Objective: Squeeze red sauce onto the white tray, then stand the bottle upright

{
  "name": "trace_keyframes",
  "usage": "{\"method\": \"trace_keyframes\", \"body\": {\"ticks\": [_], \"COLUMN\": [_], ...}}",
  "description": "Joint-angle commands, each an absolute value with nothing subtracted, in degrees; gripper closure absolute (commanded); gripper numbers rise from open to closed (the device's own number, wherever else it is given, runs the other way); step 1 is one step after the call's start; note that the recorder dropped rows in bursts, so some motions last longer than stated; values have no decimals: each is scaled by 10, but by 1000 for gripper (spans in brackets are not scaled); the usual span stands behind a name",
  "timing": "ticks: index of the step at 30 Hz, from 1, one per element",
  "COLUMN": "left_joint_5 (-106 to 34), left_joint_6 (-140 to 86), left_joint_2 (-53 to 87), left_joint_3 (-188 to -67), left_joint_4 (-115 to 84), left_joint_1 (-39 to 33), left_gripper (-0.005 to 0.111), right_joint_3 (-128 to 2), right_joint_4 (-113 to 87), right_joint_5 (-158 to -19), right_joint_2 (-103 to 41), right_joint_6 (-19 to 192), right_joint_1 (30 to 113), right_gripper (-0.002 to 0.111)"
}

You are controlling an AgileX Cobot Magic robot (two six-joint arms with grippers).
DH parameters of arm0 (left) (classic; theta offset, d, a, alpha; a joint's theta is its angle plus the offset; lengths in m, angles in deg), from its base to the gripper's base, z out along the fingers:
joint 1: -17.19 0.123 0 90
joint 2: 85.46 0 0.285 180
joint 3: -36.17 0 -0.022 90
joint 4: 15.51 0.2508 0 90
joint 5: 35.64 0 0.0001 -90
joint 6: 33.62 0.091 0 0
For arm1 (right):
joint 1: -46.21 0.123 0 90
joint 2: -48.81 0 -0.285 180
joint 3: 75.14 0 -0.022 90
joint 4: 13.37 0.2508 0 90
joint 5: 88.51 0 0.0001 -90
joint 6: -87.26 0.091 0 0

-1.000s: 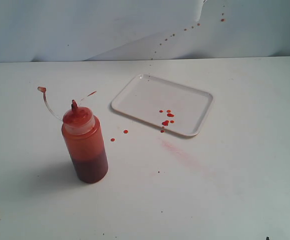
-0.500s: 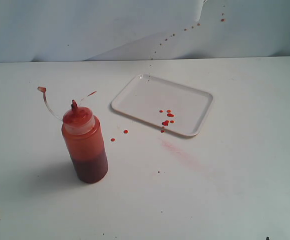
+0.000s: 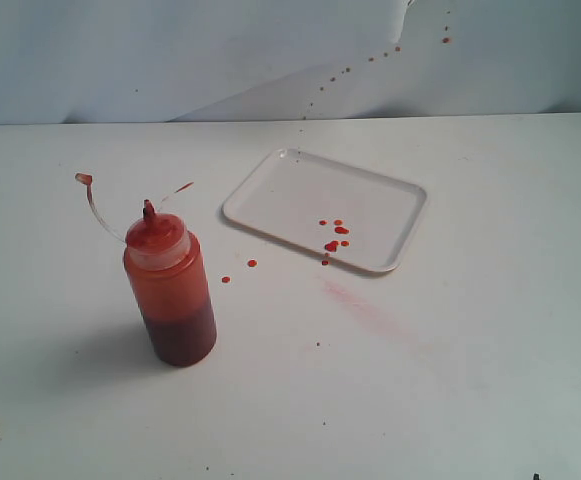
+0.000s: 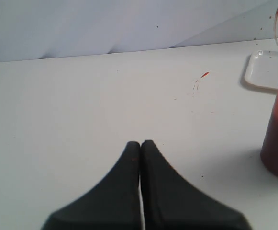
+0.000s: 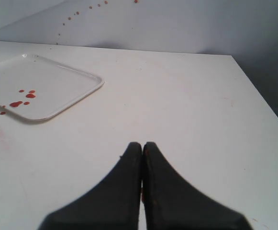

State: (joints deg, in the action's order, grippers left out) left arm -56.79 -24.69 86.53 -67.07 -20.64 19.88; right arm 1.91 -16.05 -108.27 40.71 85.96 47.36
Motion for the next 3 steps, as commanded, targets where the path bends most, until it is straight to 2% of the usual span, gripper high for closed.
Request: {"method": "trace_keyframes", "body": {"ticks": [1, 3], "left_joint_5": [-564, -564], "left_joint_6": [-246, -246], "left_joint_2": [868, 868], "left_joint_3": [-666, -666], "left_joint_4": [-211, -211], "left_joint_1": [196, 196], "left_gripper": [107, 107], "right_joint_3": [21, 21], "right_joint_4": [-157, -157], "right_joint_5": [-1081, -1081], "right_joint_2": [410, 410], "right_joint_6": [861, 861], "right_joint_1": [470, 470], "right_gripper": [108, 108]}}
